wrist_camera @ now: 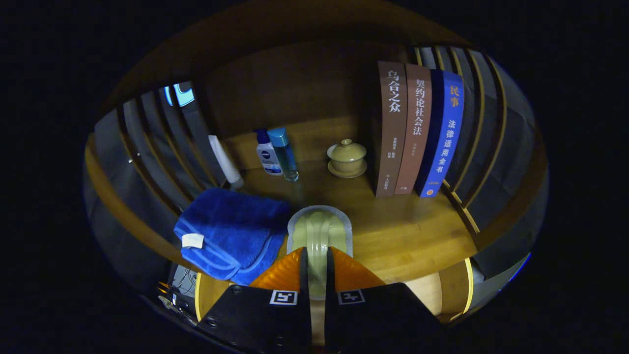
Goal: Pull open the drawer, take out the items inside it, and place them on the countertop above the cabinet.
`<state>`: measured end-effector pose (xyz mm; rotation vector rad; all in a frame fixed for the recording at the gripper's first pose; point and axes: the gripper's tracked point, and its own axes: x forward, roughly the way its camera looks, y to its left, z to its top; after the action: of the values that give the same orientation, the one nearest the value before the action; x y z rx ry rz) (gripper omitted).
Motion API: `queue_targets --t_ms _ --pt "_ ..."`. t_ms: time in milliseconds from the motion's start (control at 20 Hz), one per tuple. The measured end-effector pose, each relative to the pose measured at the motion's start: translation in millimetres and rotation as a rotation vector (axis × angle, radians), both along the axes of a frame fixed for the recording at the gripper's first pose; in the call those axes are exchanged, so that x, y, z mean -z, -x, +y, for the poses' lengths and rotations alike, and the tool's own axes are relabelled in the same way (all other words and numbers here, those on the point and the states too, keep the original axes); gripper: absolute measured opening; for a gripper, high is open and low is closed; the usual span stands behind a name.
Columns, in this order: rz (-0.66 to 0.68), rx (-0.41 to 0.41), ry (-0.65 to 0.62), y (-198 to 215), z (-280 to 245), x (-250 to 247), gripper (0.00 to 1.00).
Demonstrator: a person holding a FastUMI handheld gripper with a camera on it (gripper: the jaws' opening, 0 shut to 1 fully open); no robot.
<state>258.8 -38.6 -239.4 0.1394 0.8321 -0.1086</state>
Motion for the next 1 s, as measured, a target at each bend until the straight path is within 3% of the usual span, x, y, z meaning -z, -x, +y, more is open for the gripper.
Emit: queue_targets --t_ms 450,500,550,750,900,1000 --pt "0.109 -0.021 0.029 -35 -1 29 0.18" --pt "0.106 -0.019 0.029 -36 -1 29 0.28" --pt "0.099 -0.017 0.026 -33 0 26 0.28" --pt "0.081 -0.011 0.021 -36 0 22 0.88" --pt "0.056 -0.002 0.014 -29 1 14 1.00" --pt "0.032 -0.005 0.013 -20 4 6 0.99"
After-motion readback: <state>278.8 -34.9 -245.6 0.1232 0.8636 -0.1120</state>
